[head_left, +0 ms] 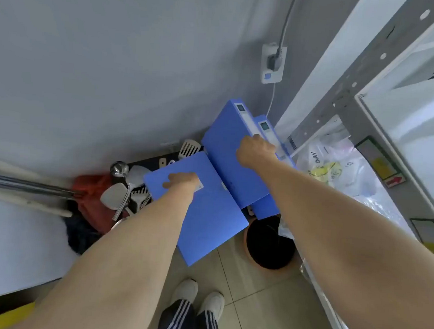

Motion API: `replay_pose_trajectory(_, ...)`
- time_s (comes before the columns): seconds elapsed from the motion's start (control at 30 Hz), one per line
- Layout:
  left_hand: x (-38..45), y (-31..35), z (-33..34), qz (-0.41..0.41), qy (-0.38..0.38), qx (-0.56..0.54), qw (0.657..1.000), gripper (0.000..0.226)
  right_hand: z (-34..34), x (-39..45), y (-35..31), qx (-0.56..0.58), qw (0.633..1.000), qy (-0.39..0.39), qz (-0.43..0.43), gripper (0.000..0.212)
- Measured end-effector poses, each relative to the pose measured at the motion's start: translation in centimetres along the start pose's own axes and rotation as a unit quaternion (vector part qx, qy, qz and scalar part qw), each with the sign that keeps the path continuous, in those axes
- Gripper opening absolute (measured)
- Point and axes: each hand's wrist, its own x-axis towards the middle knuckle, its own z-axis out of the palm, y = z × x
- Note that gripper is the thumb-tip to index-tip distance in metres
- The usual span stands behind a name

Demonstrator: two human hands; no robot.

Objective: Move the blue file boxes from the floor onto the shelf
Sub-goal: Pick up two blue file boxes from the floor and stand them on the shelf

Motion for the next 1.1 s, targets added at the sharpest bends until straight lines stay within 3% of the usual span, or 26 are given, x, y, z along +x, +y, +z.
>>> replay_pose_trajectory(0.23, 6.2, -4.2, 1.1, -0.061, 0.068, -0.055, 0.994, 0.076, 3.1, 4.9, 0.4, -0.034, 0.998, 0.028, 0.046, 0.075)
replay_pose_trajectory(0.33, 8.5, -5.8, 0.8, -0.07, 0.068, -0.053, 0.994, 0.084, 3.4, 6.7, 0.7, -0.025, 0.996, 0.03, 0.078, 0.086)
replay_pose_trajectory(0.47, 11.1, -7.8, 1.1, -0.069, 0.032, -0.114, 0.991, 0.083, 4.1, 8.6, 1.1, -0.008, 0.994, 0.026, 0.108, 0.086)
replay_pose_trajectory(0.63, 12.0, -9.1, 2.1, -0.042, 0.002, -0.195, 0.98, 0.062, 4.8, 9.2, 0.7, -0.014, 0.993, 0.044, 0.111, 0.087)
replay_pose_trajectory(0.77, 11.2, -9.5, 1.8, -0.035, 0.013, -0.205, 0.978, 0.076, 4.9, 8.6, 0.4, 0.001, 0.992, 0.063, 0.11, 0.092)
replay_pose_trajectory(0.87, 10.1, -8.8, 1.8, -0.015, 0.003, -0.221, 0.975, 0.07, 4.8, 7.6, -0.6, 0.021, 0.991, 0.062, 0.119, 0.1)
replay_pose_trajectory(1.1, 5.9, -5.8, 0.2, 0.042, 0.012, -0.181, 0.982, 0.074, 4.2, 3.7, -2.0, 0.099, 0.986, 0.045, 0.128, 0.074)
